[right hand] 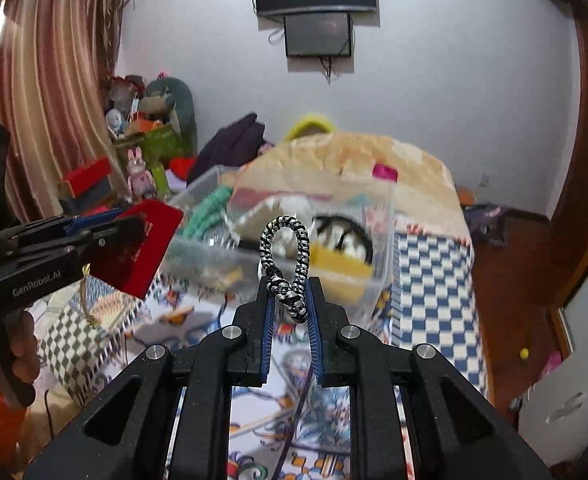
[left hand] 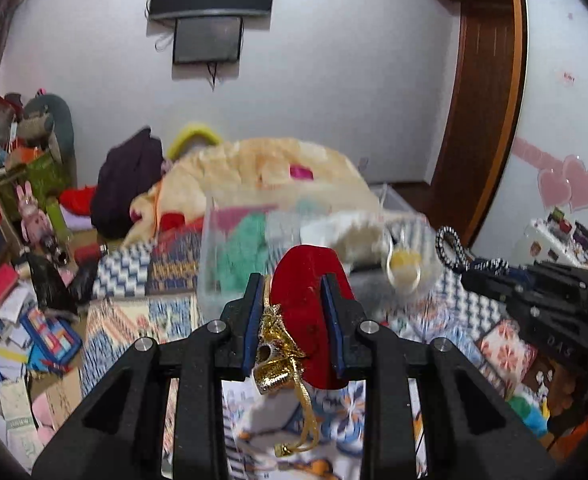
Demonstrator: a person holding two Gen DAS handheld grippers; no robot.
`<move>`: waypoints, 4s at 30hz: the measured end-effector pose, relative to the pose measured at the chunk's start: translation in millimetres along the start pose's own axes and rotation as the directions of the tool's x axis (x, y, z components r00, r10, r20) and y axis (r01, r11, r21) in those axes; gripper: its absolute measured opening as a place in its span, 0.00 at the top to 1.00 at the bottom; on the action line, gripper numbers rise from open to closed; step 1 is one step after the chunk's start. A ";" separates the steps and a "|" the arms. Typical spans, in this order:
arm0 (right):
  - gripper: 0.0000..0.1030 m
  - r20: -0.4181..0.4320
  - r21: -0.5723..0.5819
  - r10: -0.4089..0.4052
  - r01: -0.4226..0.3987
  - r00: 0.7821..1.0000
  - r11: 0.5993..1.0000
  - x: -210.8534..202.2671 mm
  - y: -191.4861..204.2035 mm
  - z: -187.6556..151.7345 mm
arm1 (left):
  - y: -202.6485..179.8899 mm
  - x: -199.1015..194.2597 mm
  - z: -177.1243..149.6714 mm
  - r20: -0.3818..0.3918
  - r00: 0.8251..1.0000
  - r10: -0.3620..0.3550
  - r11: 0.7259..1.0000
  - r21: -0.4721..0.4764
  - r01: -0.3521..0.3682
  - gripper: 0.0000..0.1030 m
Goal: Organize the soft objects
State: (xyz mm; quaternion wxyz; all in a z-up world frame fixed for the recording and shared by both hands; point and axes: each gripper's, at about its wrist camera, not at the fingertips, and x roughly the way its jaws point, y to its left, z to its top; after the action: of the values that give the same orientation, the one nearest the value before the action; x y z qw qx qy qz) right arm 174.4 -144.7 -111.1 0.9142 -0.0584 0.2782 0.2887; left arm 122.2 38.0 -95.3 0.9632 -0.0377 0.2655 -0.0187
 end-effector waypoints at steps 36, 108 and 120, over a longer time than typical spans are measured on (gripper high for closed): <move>0.61 -0.098 0.047 -0.091 0.096 0.991 0.994 91.6 -27.8 27.9 | 13.3 110.0 22.0 -0.118 0.990 0.076 0.996 -0.038 -0.081 0.43; 0.00 0.412 0.030 -0.037 0.027 0.910 0.999 -126.4 8.0 55.4 | -41.6 -138.1 56.4 0.365 0.931 -0.013 0.999 0.038 -0.001 0.00; 0.00 0.405 0.036 -0.036 0.023 0.914 0.999 -126.8 7.2 56.0 | -41.6 -136.6 53.9 0.364 0.931 -0.020 0.999 0.036 0.008 0.00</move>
State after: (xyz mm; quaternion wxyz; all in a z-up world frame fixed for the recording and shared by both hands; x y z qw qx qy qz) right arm 110.9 -186.6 5.0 0.9571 0.0127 0.0861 0.2765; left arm 32.0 7.6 23.9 0.9961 -0.0259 0.0816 -0.0228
